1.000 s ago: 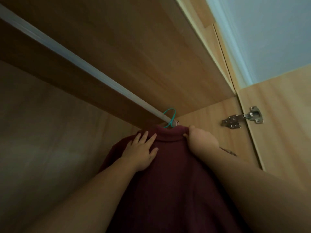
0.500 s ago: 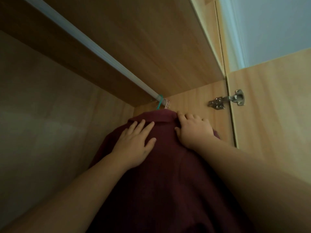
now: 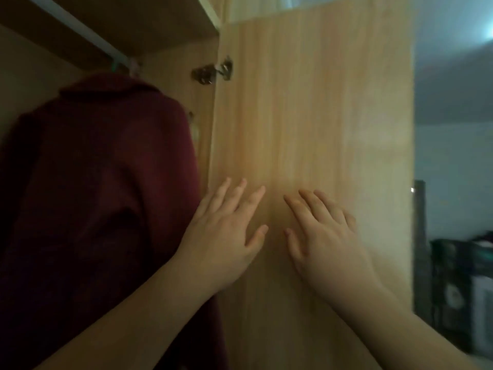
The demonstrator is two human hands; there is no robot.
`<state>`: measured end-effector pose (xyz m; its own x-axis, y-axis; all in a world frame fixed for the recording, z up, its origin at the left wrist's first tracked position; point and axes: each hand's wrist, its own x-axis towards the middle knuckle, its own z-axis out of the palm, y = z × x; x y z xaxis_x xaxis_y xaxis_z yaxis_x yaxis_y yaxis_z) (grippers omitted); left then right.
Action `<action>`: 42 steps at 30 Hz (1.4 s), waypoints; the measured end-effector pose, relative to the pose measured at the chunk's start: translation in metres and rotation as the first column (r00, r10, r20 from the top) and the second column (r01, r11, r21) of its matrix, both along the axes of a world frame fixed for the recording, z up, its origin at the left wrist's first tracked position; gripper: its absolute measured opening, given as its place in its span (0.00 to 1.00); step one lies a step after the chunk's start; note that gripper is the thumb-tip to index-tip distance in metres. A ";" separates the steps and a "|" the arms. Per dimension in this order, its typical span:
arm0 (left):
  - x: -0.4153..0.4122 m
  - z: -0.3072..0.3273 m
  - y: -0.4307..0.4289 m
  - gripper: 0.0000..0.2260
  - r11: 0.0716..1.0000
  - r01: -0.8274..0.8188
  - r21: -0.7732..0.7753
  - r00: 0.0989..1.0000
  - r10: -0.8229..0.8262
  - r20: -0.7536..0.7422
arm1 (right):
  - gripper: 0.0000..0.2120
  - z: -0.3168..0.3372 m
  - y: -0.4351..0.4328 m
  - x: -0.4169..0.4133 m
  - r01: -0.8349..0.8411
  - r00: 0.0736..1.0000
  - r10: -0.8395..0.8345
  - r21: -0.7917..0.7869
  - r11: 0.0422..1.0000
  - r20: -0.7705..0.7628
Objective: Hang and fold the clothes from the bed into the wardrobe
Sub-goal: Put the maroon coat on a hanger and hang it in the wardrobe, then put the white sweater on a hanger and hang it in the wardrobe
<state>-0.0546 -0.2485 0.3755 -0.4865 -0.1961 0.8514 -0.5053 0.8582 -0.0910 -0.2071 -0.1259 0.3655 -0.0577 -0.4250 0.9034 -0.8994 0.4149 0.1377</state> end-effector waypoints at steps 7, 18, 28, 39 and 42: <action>-0.153 -0.134 0.140 0.30 0.933 0.276 0.231 0.936 -0.315 0.155 | 0.28 -0.141 0.197 -0.112 0.255 0.922 -0.296 0.184 0.949 0.248; -0.316 -0.335 0.354 0.32 0.779 0.367 0.509 0.654 -0.605 0.454 | 0.29 -0.316 0.453 -0.198 0.528 0.538 -0.684 0.436 0.729 0.492; -0.431 -0.446 0.434 0.33 0.723 0.360 0.590 0.444 -0.689 0.573 | 0.29 -0.415 0.550 -0.261 0.513 0.233 -0.754 0.581 0.632 0.614; -0.610 -0.517 0.429 0.32 0.669 0.192 0.718 0.391 -0.723 0.569 | 0.27 -0.481 0.549 -0.439 0.365 0.102 -0.745 0.672 0.644 0.659; -0.649 -0.534 0.428 0.32 0.668 0.155 0.728 0.351 -0.726 0.592 | 0.27 -0.498 0.542 -0.482 0.331 0.103 -0.735 0.673 0.661 0.671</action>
